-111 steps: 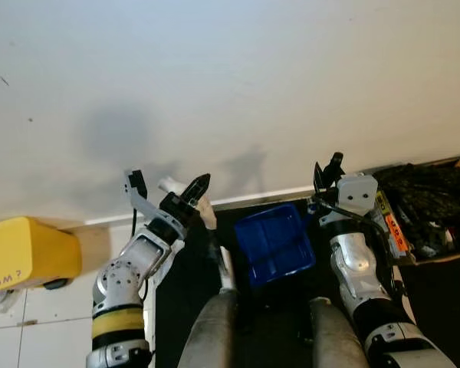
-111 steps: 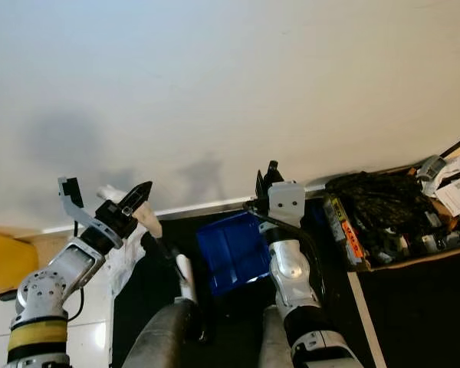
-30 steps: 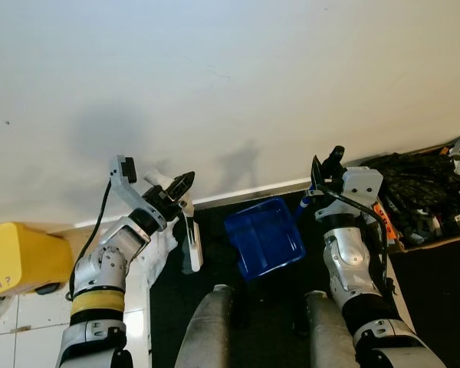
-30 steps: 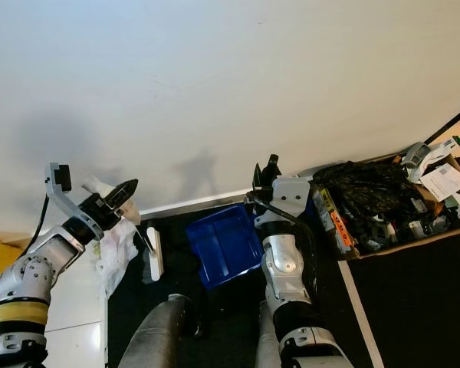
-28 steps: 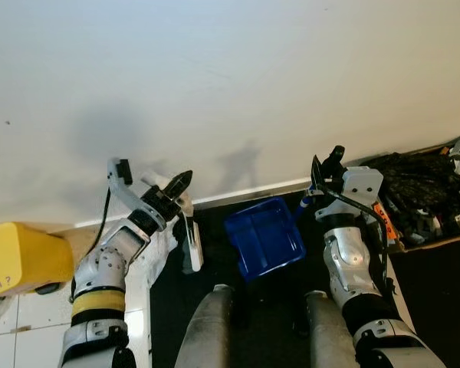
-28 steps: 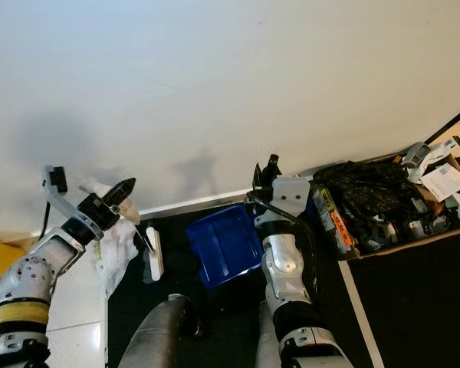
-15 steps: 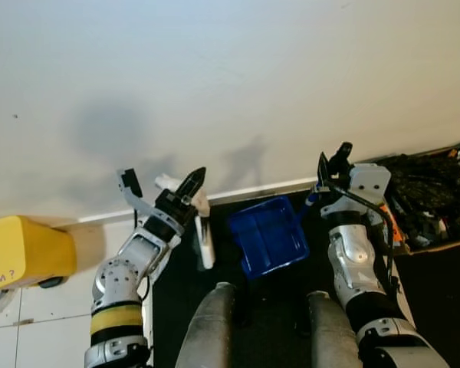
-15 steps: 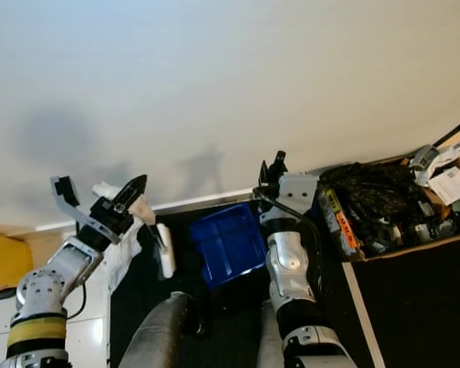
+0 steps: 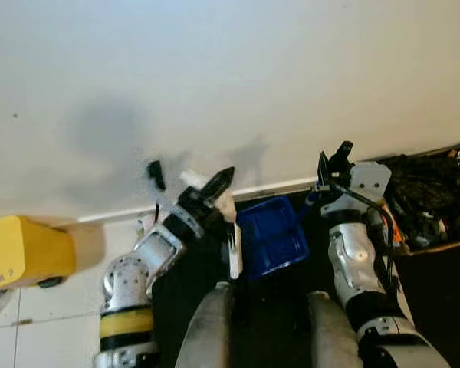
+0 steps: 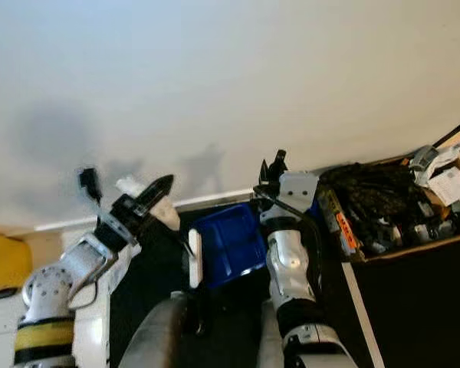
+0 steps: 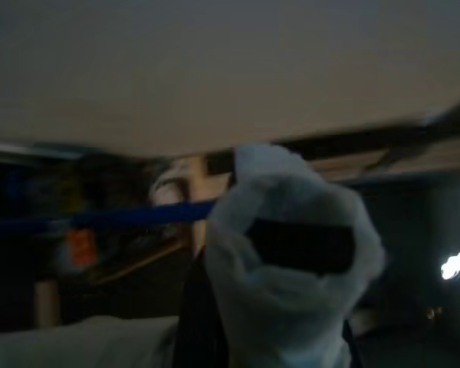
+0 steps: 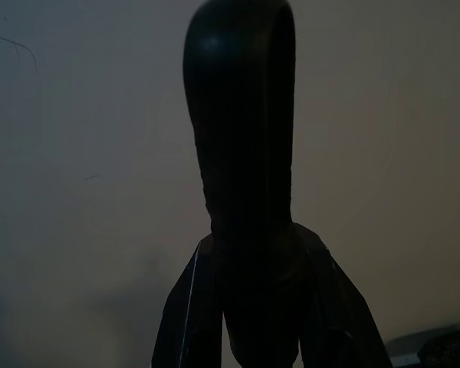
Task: Sweep floor
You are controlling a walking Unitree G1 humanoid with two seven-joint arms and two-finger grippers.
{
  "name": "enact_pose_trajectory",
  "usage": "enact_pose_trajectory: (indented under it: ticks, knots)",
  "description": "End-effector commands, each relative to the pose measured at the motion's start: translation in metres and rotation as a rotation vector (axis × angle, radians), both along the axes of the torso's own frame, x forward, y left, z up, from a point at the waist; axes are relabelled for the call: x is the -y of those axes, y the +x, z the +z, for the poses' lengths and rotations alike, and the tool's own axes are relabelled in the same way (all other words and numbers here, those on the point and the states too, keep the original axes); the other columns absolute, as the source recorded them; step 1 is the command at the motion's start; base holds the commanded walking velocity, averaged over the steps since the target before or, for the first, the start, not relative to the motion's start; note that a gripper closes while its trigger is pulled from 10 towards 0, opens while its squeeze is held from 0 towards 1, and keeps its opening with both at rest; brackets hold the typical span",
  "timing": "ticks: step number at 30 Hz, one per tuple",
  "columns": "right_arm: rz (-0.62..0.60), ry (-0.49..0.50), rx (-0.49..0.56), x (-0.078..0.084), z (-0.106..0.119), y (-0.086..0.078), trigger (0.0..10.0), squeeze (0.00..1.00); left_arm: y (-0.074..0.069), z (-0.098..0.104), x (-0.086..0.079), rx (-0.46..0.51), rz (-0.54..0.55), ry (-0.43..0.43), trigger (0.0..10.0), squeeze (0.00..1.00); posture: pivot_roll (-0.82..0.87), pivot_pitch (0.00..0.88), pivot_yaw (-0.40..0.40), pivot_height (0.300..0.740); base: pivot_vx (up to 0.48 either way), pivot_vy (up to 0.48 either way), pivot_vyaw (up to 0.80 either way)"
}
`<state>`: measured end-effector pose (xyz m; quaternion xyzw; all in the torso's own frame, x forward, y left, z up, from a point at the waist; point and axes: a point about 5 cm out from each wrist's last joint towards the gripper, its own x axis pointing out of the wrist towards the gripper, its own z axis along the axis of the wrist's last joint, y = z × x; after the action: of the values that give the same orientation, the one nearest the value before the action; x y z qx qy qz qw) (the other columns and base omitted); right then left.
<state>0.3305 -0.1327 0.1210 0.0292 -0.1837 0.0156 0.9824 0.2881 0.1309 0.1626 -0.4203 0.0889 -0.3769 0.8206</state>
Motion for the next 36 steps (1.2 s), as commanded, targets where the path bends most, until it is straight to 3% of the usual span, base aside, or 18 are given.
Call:
enact_pose_trajectory:
  ticks: [1, 4, 5, 7, 9, 10, 12, 13, 15, 17, 22, 27, 31, 36]
  knots:
    - [-0.013, 0.040, -0.095, 0.000, -0.020, -0.006, 10.0, 0.00, -0.003, -0.005, -0.009, -0.012, 0.033, 0.149, 10.0, 0.00, 0.15, 0.386, 0.129, 0.740, 0.000, 0.000, 0.00]
    - [-0.018, 0.073, -0.062, 0.007, -0.011, -0.006, 10.0, 0.00, -0.001, 0.025, -0.039, 0.049, 0.117, 0.437, 10.0, 0.00, 0.17, 0.362, 0.136, 0.740, 0.000, 0.000, 0.00]
    - [-0.018, 0.073, -0.062, 0.007, -0.011, -0.006, 10.0, 0.00, -0.001, 0.025, -0.039, 0.049, 0.117, 0.437, 10.0, 0.00, 0.17, 0.362, 0.136, 0.740, 0.000, 0.000, 0.00]
    - [-0.030, 0.094, -0.023, 0.013, -0.001, -0.006, 10.0, 0.00, 0.000, 0.040, -0.058, 0.008, 0.190, 0.572, 10.0, 0.00, 0.19, 0.337, 0.140, 0.740, 0.000, 0.000, 0.00]
    - [-0.034, 0.099, -0.012, 0.014, 0.001, -0.006, 10.0, 0.00, 0.000, 0.042, -0.063, -0.017, 0.218, 0.623, 10.0, 0.00, 0.19, 0.337, 0.140, 0.740, 0.000, 0.000, 0.00]
    - [-0.033, 0.103, 0.000, 0.016, 0.005, -0.006, 10.0, 0.00, 0.002, 0.041, -0.069, -0.057, 0.259, 0.706, 10.0, 0.00, 0.19, 0.325, 0.142, 0.740, 0.000, 0.000, 0.00]
    - [-0.032, 0.104, 0.016, 0.018, 0.009, -0.005, 10.0, 0.00, 0.007, 0.047, -0.080, 0.018, 0.377, 0.849, 10.0, 0.00, 0.20, 0.315, 0.143, 0.740, 0.000, 0.000, 0.00]
    - [-0.032, 0.104, 0.016, 0.018, 0.009, -0.005, 10.0, 0.00, 0.007, 0.047, -0.080, 0.018, 0.377, 0.849, 10.0, 0.00, 0.20, 0.315, 0.143, 0.740, 0.000, 0.000, 0.00]
    - [-0.033, 0.121, 0.019, 0.020, 0.012, -0.004, 10.0, 0.00, 0.009, 0.047, -0.085, 0.011, 0.416, 0.771, 10.0, 0.00, 0.20, 0.296, 0.142, 0.740, 0.000, 0.000, 0.00]
    - [-0.021, 0.128, 0.028, 0.019, 0.015, -0.004, 10.0, 0.00, 0.011, 0.043, -0.088, 0.018, 0.461, 0.780, 10.0, 0.00, 0.20, 0.286, 0.139, 0.740, 0.000, 0.000, 0.00]
    - [0.028, 0.145, 0.047, 0.011, 0.021, -0.003, 10.0, 0.00, 0.009, 0.033, -0.075, 0.019, 0.411, 0.773, 10.0, 0.00, 0.19, 0.269, 0.139, 0.740, 0.000, 0.000, 0.00]
    - [0.132, 0.144, 0.045, -0.003, 0.024, -0.004, 10.0, 0.00, 0.013, 0.022, -0.073, -0.027, 0.437, 0.796, 10.0, 0.00, 0.18, 0.262, 0.139, 0.740, 0.000, 0.000, 0.00]
    - [0.198, 0.095, 0.041, -0.013, 0.023, -0.009, 10.0, 0.00, 0.016, 0.018, -0.075, -0.034, 0.452, 0.806, 10.0, 0.00, 0.18, 0.258, 0.134, 0.740, 0.000, 0.000, 0.00]
    - [0.102, -0.007, -0.020, -0.004, 0.008, -0.006, 10.0, 0.00, 0.020, 0.015, -0.071, -0.022, 0.472, 0.774, 10.0, 0.00, 0.18, 0.256, 0.123, 0.740, 0.000, 0.000, 0.00]
